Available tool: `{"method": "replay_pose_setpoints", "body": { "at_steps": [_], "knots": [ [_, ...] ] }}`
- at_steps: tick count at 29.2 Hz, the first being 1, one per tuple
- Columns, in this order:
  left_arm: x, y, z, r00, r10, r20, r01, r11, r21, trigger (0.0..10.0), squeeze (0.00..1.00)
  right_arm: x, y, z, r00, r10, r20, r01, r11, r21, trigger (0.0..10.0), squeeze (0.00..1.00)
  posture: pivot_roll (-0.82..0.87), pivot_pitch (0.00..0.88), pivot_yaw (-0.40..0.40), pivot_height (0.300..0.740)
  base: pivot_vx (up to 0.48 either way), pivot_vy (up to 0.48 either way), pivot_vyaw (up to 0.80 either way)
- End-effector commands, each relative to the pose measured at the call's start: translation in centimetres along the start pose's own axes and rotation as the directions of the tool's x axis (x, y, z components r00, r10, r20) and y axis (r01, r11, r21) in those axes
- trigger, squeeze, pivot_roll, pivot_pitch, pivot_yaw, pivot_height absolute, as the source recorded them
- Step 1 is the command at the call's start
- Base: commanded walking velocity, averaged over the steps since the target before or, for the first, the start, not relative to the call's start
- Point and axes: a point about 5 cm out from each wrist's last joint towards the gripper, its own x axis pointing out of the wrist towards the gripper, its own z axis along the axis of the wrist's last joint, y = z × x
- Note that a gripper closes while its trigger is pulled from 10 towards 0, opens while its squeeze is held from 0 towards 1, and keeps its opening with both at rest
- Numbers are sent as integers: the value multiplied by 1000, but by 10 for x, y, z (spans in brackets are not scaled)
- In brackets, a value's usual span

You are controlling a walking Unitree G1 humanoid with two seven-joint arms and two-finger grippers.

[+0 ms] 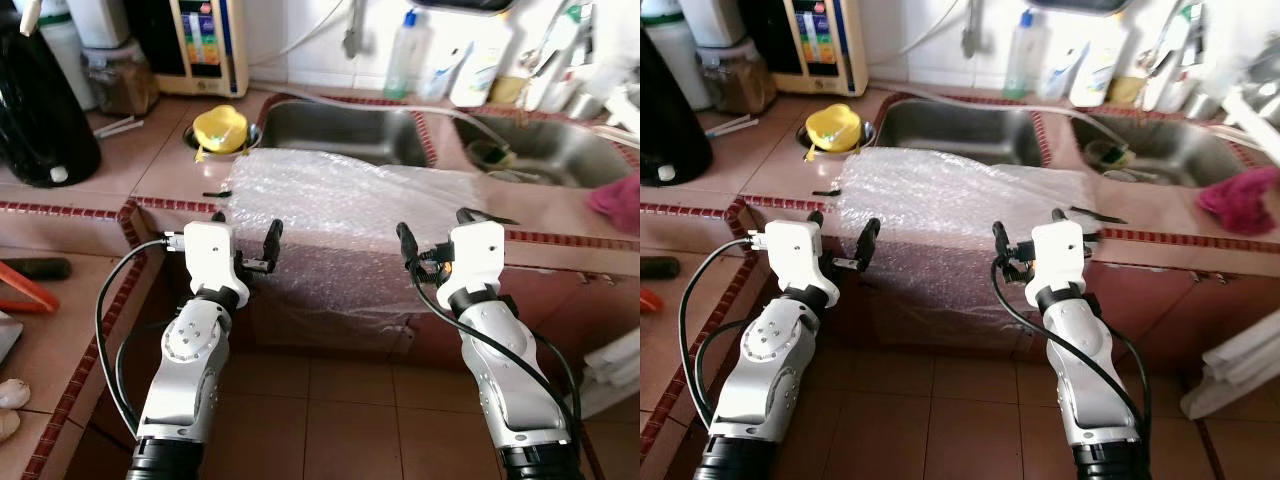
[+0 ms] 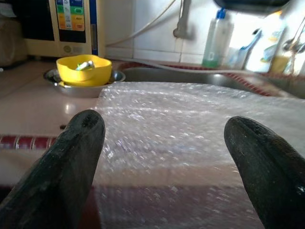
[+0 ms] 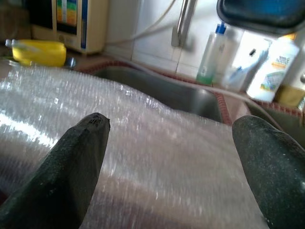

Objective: Kitchen organization

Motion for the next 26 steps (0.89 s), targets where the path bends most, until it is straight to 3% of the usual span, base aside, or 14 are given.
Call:
{"method": "replay_pose_setpoints", "body": {
  "at_steps": [1, 11, 26],
  "knots": [
    [4, -13, 3, 999, -37, 12, 37, 999, -17, 10000, 0, -2, -11, 2, 999, -32, 7, 32, 999, -22, 10000, 0, 2, 0, -35, 740, 424, 0, 0],
    [5, -13, 0, 1000, -30, 3, 30, 999, -13, 10000, 0, -1, -9, 2, 1000, -21, 11, 22, 999, -34, 10000, 0, 2, 0, -36, 740, 415, 0, 0],
    [6, -15, -2, 1000, -18, -8, 18, 1000, -17, 10000, 0, -2, -9, 1, 1000, -18, 10, 18, 999, -35, 10000, 0, 2, 0, -37, 740, 0, 0, 0]
  ]
}}
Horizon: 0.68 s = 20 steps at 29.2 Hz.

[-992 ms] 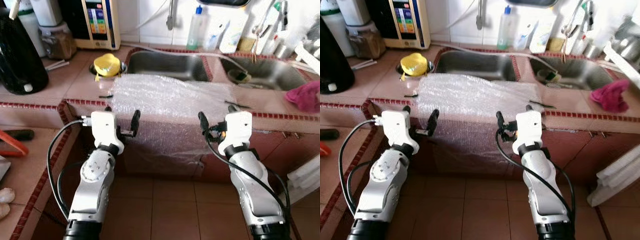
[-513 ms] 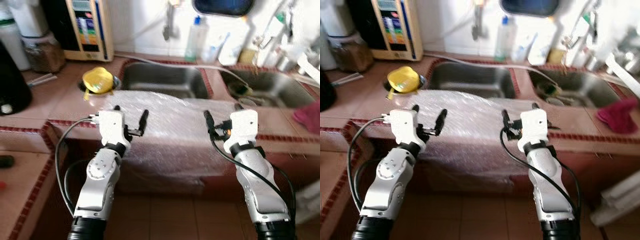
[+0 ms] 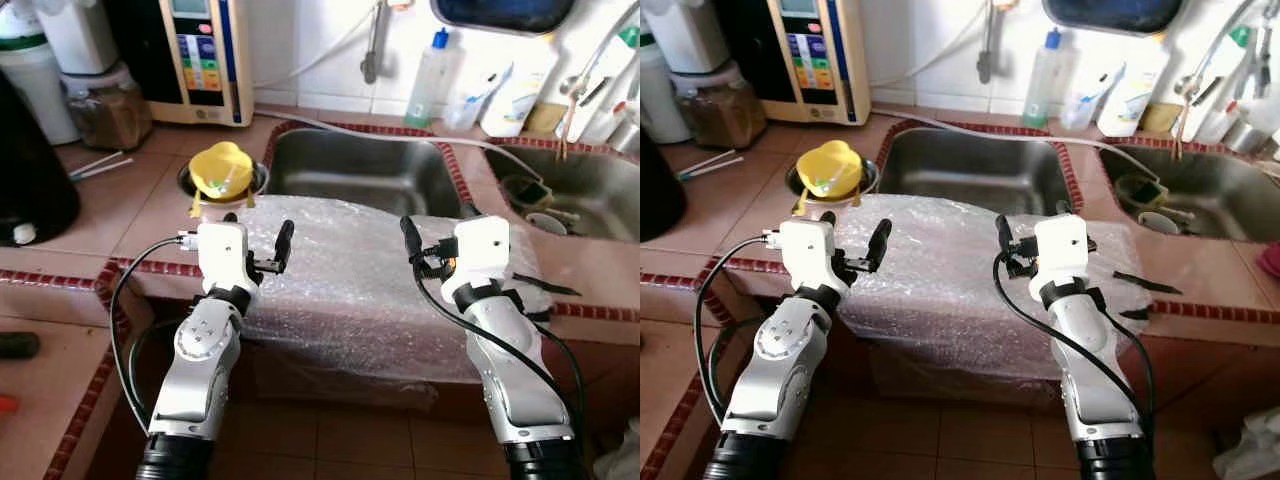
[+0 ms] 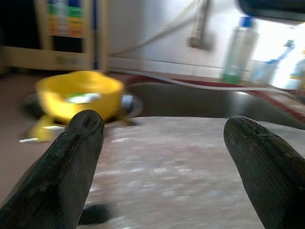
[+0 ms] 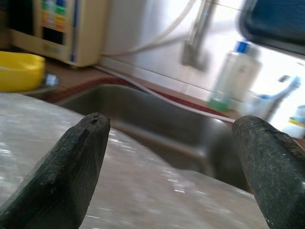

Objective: Kitchen organization

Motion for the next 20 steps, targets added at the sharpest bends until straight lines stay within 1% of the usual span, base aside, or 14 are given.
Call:
{"method": "replay_pose_setpoints", "body": {
  "at_steps": [1, 11, 17, 20],
  "knots": [
    [1, -1, 0, 1000, -4, -7, 4, 1000, 3, 10000, 0, 0, -4, 2, 1000, -12, 6, 12, 1000, -7, 10000, 0, 1, 0, -37, 740, 0, -364, 0],
    [2, 0, -1, 1000, -2, -14, 3, 1000, 9, 10000, 0, 0, -4, 1, 1000, -11, 4, 11, 1000, -8, 10000, 0, 0, 0, -35, 740, 0, -451, 0],
    [3, 1, -2, 1000, 0, -21, 0, 1000, 17, 10000, 0, 1, -3, 1, 1000, -10, 4, 10, 1000, -8, 10000, 0, 3, 0, -35, 740, 0, 0, 0],
    [3, 2, -3, 1000, 3, -26, -3, 1000, 14, 10000, 0, 3, -7, -1, 998, -56, -27, 59, 992, 115, 10000, 0, 5, 0, -33, 740, 0, 0, 0]
  ]
}}
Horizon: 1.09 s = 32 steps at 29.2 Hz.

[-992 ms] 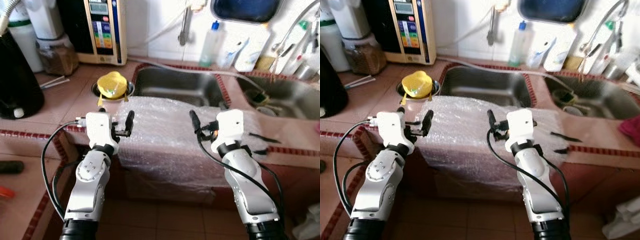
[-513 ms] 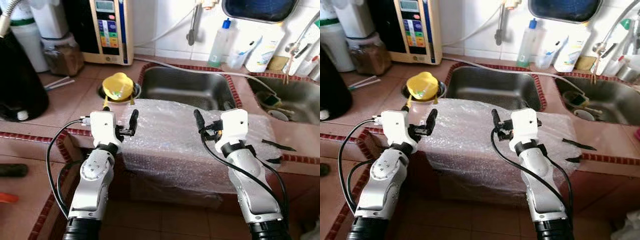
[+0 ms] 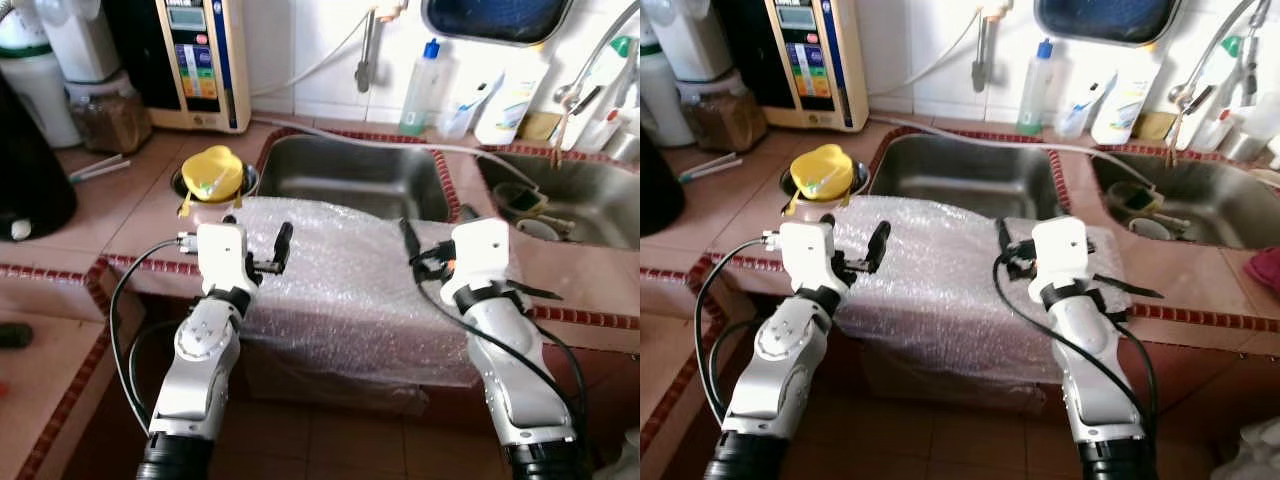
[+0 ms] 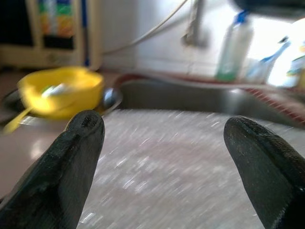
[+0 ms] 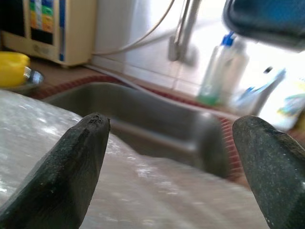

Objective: Kitchen organization

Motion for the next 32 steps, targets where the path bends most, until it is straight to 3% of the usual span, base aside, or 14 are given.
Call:
{"method": "replay_pose_setpoints", "body": {
  "at_steps": [1, 6, 15, 32],
  "knots": [
    [1, 2, 1, 1000, 8, -2, -8, 1000, 9, 10000, 0, 4, -3, 3, 1000, -18, -4, 18, 999, 42, 10000, 0, 5, 0, -32, 740, 0, 0, 0],
    [1, 3, 0, 1000, 13, -5, -13, 1000, 7, 10000, 0, 4, -3, 4, 1000, -8, 8, 8, 1000, 18, 10000, 0, 4, 0, -29, 740, 0, 0, 0],
    [1, 3, -1, 999, 25, -19, -25, 1000, -5, 10000, 0, 2, 0, 3, 1000, -2, 2, 2, 1000, 16, 10000, 0, 1, 0, -27, 740, 0, 0, 690],
    [2, 2, -3, 999, 18, -34, -18, 1000, -8, 10000, 0, 1, 1, 2, 1000, 7, 0, -7, 1000, -2, 10000, 0, -1, 0, -27, 740, 0, -92, 0]
  ]
}}
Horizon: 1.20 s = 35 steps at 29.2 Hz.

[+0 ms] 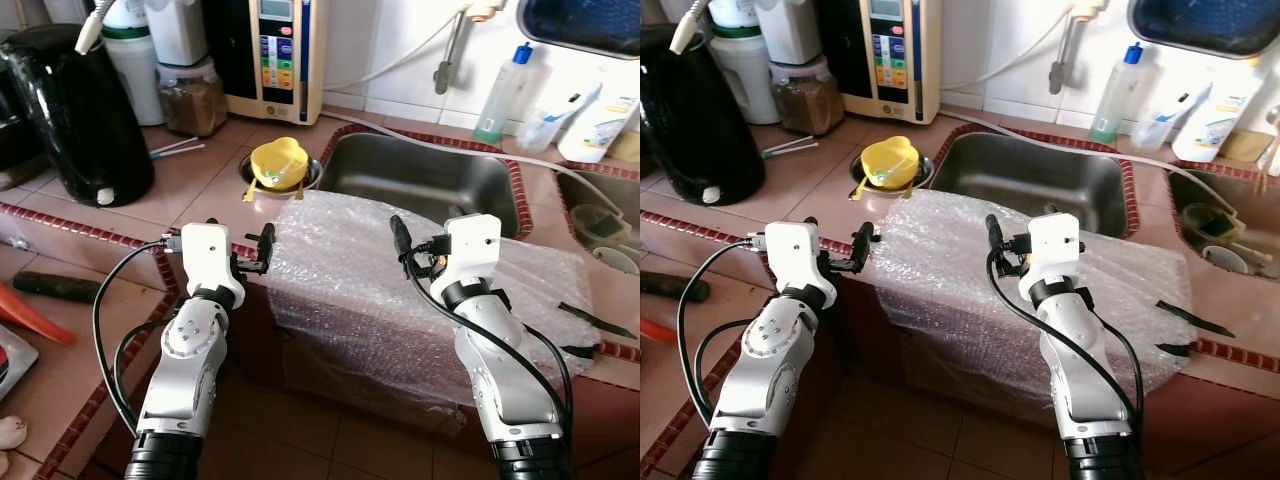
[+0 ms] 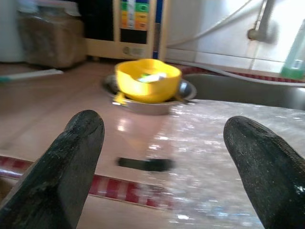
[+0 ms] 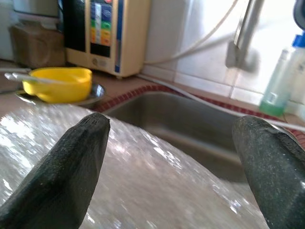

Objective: Kitchen organization

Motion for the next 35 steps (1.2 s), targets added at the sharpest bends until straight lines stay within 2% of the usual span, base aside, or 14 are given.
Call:
{"method": "replay_pose_setpoints", "body": {
  "at_steps": [1, 11, 22, 28, 35],
  "knots": [
    [1, 0, 0, 1000, -9, -11, 9, 1000, 6, 10000, 0, 1, -1, 2, 1000, -4, 8, 4, 1000, -3, 10000, 0, 0, 0, -26, 740, 0, 0, 0],
    [1, 1, -2, 999, -19, -32, 19, 1000, 14, 10000, 0, 0, 1, 0, 1000, -18, 6, 18, 999, 43, 10000, 0, 14, 0, -16, 740, 0, -95, 0],
    [-1, 0, -3, 986, -128, -109, 134, 990, 50, 10000, 0, -4, 12, -11, 998, -70, -12, 70, 991, 113, 10000, 0, 47, 0, 80, 740, 0, 0, 0],
    [-2, -5, -6, 973, -183, -138, 192, 980, 54, 10000, 0, -10, 14, -16, 996, -81, -22, 84, 989, 120, 10000, 0, 36, 0, 83, 740, 0, 0, 0],
    [-4, -9, -9, 973, -184, -139, 191, 981, 40, 10000, 0, -12, 8, -18, 996, -87, -33, 90, 991, 103, 10000, 0, 31, 0, 60, 740, 0, 0, 0]
  ]
}}
